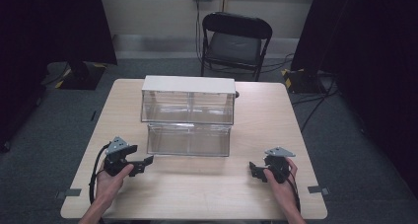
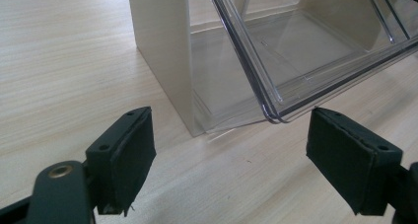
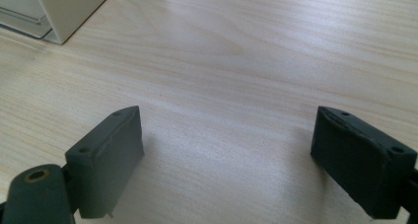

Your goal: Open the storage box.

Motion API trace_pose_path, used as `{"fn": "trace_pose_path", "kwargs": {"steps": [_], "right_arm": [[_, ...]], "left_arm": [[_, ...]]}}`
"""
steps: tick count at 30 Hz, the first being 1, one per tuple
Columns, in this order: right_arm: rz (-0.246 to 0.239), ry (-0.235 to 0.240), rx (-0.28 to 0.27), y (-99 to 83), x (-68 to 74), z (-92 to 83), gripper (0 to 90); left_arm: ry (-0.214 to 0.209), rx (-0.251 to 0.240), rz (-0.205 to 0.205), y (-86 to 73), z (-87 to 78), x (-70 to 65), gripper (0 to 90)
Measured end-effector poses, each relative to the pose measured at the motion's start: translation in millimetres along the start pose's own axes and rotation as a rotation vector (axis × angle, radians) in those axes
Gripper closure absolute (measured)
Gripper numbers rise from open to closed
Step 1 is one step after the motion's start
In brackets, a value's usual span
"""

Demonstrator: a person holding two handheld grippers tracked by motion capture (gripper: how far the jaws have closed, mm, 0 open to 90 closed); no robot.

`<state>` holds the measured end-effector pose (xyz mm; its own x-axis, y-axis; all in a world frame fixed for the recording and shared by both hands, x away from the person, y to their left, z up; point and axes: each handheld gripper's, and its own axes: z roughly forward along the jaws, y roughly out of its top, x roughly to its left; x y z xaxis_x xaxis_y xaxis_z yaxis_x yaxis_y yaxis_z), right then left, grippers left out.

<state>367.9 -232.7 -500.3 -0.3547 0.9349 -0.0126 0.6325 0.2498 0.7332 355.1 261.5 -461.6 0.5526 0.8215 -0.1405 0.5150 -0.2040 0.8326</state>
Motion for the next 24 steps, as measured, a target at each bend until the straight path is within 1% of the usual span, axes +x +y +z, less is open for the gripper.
{"fn": "trace_pose_path", "kwargs": {"steps": [2, 3, 5, 9, 13, 14, 18, 20, 24], "right_arm": [[0.0, 0.0, 0.0, 0.0, 0.0, 0.0, 11.7], [0.0, 0.0, 0.0, 0.0, 0.0, 0.0, 11.6], [-0.001, 0.0, 0.0, 0.0, 0.0, 0.0, 11.6], [0.0, 0.0, 0.0, 0.1, 0.1, 0.2, 11.5], [0.0, 0.0, 0.0, 0.1, 0.0, 0.2, 11.5], [0.0, 0.0, 0.0, 0.1, 0.1, 0.2, 11.5], [0.0, 0.0, 0.0, 0.2, 0.1, 0.2, 11.4], [0.0, 0.0, 0.0, 0.2, 0.0, 0.3, 11.4], [0.0, 0.0, 0.0, 0.1, 0.0, 0.3, 11.4]], "left_arm": [[-0.003, -0.004, -0.006, 0.1, 0.4, -0.4, 18.3], [-0.004, 0.002, 0.002, 0.7, 0.2, -0.2, 18.0], [-0.005, -0.002, -0.003, 0.8, 0.3, -0.7, 17.9], [-0.008, 0.008, 0.005, 1.1, 0.4, 0.6, 17.8], [-0.005, 0.007, 0.004, 1.2, 0.5, -0.1, 17.7], [-0.009, 0.005, 0.009, 1.8, 0.3, -0.4, 17.7], [-0.014, -0.002, 0.006, 2.2, 0.4, -1.5, 17.1], [-0.012, 0.0, 0.016, 3.1, 0.8, -2.1, 16.9], [-0.009, -0.013, 0.011, 4.3, 0.0, -1.8, 16.7]]}}
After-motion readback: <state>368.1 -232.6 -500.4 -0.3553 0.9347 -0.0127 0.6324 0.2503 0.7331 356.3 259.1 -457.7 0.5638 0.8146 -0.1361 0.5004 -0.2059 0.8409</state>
